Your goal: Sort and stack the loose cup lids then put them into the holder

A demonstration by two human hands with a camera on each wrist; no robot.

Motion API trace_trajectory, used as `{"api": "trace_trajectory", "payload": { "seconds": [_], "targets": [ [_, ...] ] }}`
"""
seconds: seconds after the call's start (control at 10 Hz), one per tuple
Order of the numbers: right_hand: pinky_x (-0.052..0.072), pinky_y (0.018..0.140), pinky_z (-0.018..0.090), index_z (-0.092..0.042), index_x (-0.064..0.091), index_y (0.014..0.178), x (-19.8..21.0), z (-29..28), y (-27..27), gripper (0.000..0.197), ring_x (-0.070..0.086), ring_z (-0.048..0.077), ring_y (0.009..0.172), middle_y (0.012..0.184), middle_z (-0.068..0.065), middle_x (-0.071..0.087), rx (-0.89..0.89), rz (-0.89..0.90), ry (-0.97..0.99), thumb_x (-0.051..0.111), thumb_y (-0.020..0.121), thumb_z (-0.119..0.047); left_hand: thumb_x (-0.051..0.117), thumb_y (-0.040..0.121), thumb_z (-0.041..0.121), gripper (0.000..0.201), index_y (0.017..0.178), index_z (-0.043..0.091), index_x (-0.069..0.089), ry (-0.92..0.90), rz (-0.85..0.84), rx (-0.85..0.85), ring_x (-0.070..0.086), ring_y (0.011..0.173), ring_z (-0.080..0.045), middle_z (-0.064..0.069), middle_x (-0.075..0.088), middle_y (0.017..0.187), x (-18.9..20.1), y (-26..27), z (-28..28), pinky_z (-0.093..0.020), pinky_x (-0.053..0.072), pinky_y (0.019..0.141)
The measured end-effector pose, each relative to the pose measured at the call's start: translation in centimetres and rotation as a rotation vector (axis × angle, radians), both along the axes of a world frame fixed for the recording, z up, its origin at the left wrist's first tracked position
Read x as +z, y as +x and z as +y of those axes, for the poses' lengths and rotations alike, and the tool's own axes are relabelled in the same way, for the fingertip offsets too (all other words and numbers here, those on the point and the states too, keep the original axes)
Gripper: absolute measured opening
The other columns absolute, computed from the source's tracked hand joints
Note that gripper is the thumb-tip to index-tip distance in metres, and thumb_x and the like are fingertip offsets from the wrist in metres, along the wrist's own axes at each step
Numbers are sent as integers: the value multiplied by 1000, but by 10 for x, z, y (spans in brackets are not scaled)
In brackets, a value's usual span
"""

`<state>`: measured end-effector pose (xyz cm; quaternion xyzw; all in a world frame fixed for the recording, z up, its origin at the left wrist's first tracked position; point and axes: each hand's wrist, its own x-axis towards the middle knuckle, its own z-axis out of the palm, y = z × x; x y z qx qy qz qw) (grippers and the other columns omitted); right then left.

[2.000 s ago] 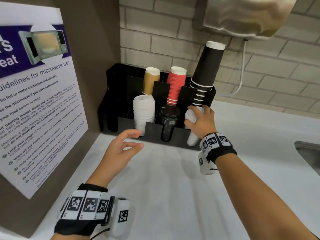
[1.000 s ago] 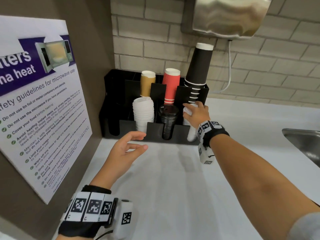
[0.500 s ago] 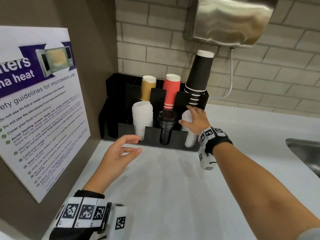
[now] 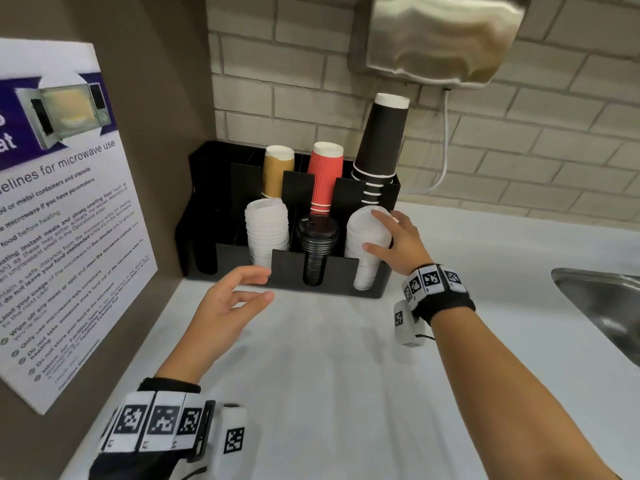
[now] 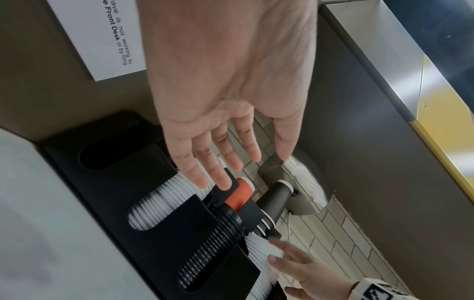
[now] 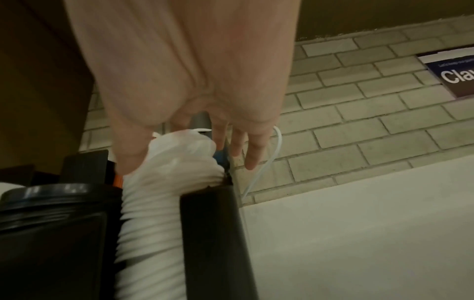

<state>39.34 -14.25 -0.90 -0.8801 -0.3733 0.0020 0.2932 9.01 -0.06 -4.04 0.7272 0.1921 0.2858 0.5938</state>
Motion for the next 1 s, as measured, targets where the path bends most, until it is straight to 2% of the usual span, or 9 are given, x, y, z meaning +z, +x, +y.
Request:
{"api": "trace_trajectory", "payload": {
  "seconds": [0.1, 0.2, 0.3, 0.5, 0.6, 0.8, 1.0],
  "targets": [
    [29, 111, 34, -18, 48, 138, -6, 2, 1, 61, 34, 30, 134, 147, 12, 34, -38, 8, 47, 72, 83, -32, 69, 90, 18, 31, 101, 47, 66, 6, 2, -4, 66, 86, -3, 17, 66, 112, -1, 0, 1, -30, 49, 88],
    [34, 96, 26, -17, 50, 132, -13, 3, -2, 61, 47, 28, 121, 134, 12, 47, -42, 44, 112, 77, 79, -31, 69, 89, 19, 31, 101, 48, 66, 7, 4, 1, 66, 86, -3, 16, 66, 112, -2, -1, 2, -31, 49, 88],
    [37, 88, 26, -15, 52, 123, -18, 3, -3, 54, 51, 28, 111, 126, 12, 52, -55, 24, 187, 78, 77, -30, 69, 89, 19, 31, 100, 48, 67, 10, 5, 3, 66, 87, -3, 14, 66, 113, -2, -2, 3, -30, 50, 87],
    [37, 81, 26, -14, 57, 112, -24, -1, -6, 42, 47, 19, 95, 117, 12, 56, -48, -21, 274, 78, 77, -26, 69, 90, 20, 32, 99, 50, 66, 10, 8, 1, 66, 86, -2, 16, 65, 112, -3, -3, 5, -28, 47, 84],
    [36, 80, 25, -11, 57, 109, -19, -2, -7, 40, 47, 19, 93, 115, 13, 57, -27, -37, 254, 78, 77, -24, 69, 90, 19, 33, 99, 51, 66, 6, 12, 12, 66, 86, -2, 16, 66, 111, -2, -5, 7, -27, 47, 83],
    [35, 85, 24, -12, 55, 115, -11, -3, -9, 46, 50, 29, 106, 122, 15, 51, -14, -1, 163, 79, 77, -22, 69, 89, 21, 30, 100, 49, 66, -10, 14, 7, 66, 88, -3, 16, 65, 111, -2, -6, 4, -25, 47, 81],
    [37, 89, 27, -19, 48, 127, -4, -6, -9, 61, 50, 31, 109, 126, 15, 45, -4, 39, 166, 80, 75, -24, 69, 90, 12, 28, 107, 35, 67, 6, -22, 18, 66, 85, -3, 12, 67, 113, 3, -1, 3, -26, 46, 86]
  ]
}}
